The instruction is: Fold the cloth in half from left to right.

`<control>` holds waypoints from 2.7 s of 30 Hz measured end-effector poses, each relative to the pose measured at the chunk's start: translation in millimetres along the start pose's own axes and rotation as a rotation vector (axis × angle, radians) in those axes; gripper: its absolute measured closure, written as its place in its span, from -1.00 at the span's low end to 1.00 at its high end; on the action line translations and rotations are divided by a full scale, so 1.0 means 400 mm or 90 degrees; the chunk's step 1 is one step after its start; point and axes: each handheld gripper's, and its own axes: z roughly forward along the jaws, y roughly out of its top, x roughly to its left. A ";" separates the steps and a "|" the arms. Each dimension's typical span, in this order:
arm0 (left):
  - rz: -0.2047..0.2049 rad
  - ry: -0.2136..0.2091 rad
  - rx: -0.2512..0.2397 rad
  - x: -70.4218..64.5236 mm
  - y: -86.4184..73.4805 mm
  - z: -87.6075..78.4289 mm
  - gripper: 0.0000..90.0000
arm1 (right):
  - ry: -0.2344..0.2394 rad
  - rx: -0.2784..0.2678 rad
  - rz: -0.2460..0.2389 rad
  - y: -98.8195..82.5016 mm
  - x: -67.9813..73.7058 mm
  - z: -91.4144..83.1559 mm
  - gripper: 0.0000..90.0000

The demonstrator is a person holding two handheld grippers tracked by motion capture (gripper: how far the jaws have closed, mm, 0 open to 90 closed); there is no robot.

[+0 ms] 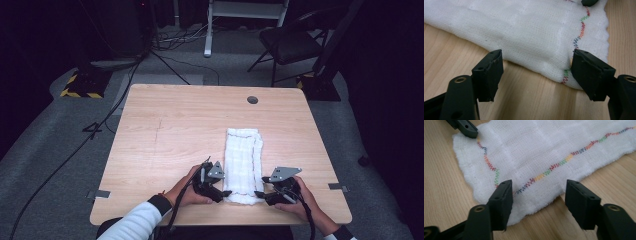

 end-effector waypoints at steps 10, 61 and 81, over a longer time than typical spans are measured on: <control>0.030 0.032 0.016 0.003 0.022 -0.038 -0.55 | -0.008 -0.036 0.012 0.008 -0.035 -0.034 -0.22; -0.148 0.135 0.001 0.406 0.201 0.155 -0.44 | -0.108 -0.018 0.171 0.204 -0.425 0.197 0.09; -0.107 0.100 -0.001 0.404 0.207 0.137 0.84 | -0.105 -0.026 0.138 0.223 -0.392 0.201 0.89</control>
